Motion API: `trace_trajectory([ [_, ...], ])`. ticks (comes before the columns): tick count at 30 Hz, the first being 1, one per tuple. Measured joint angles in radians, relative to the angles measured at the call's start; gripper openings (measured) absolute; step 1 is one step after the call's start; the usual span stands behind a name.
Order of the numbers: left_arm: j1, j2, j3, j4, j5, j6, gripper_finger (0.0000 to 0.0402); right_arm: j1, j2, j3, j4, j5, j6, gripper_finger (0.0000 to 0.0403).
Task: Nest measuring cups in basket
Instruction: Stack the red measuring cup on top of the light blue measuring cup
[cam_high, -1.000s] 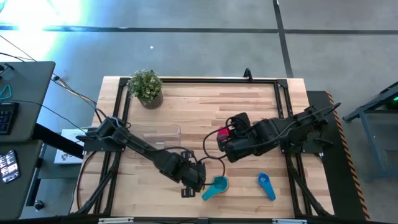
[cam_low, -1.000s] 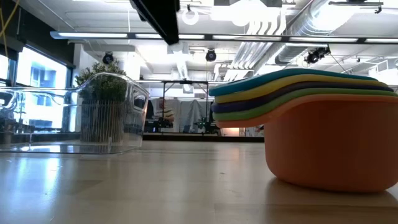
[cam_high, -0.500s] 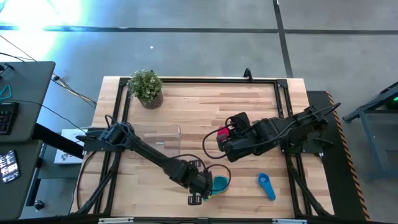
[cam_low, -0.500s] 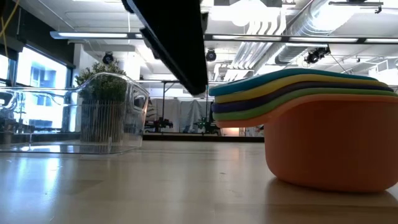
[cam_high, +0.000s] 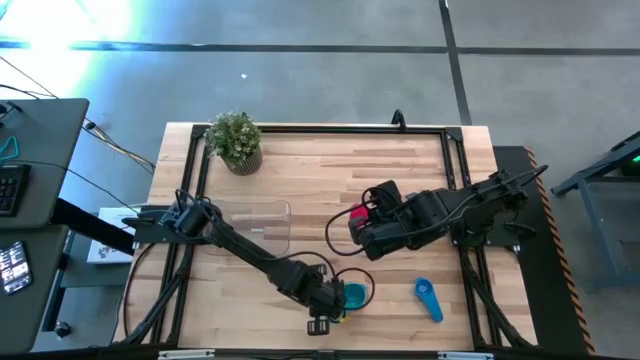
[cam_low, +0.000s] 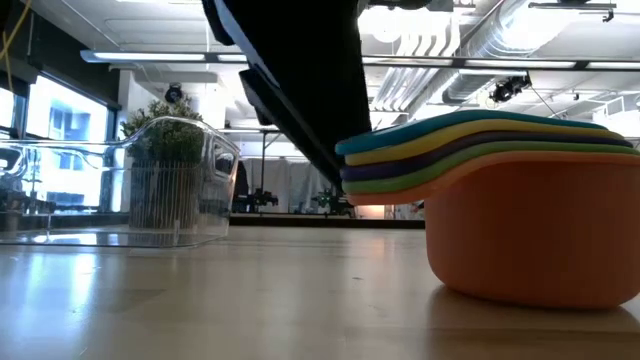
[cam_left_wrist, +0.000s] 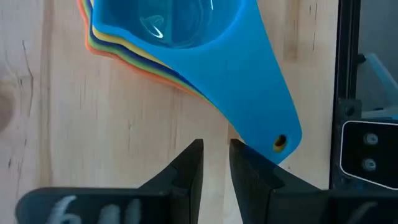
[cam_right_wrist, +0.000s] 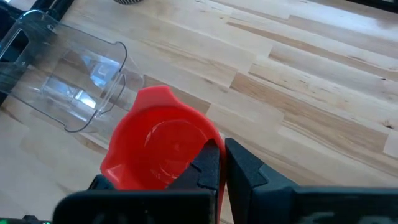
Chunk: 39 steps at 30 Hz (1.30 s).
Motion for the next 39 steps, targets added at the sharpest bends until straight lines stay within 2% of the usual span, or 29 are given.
trace_trajectory([
  [21,0.005,0.001,0.0,0.184,0.028,0.026,0.0067,0.0,0.0,0.0,0.0,-0.008,-0.003,0.0001],
  [24,0.01,0.001,0.0,0.165,0.028,0.032,0.0067,0.0,0.0,0.0,0.0,-0.022,-0.002,0.0001],
  [31,0.024,-0.011,0.02,-0.029,0.023,0.056,0.0067,0.001,0.0,0.0,0.001,-0.023,-0.001,0.0001],
  [39,0.014,0.029,0.002,0.086,0.05,0.029,0.0067,0.001,0.0,0.0,0.001,-0.023,-0.004,0.0001],
])
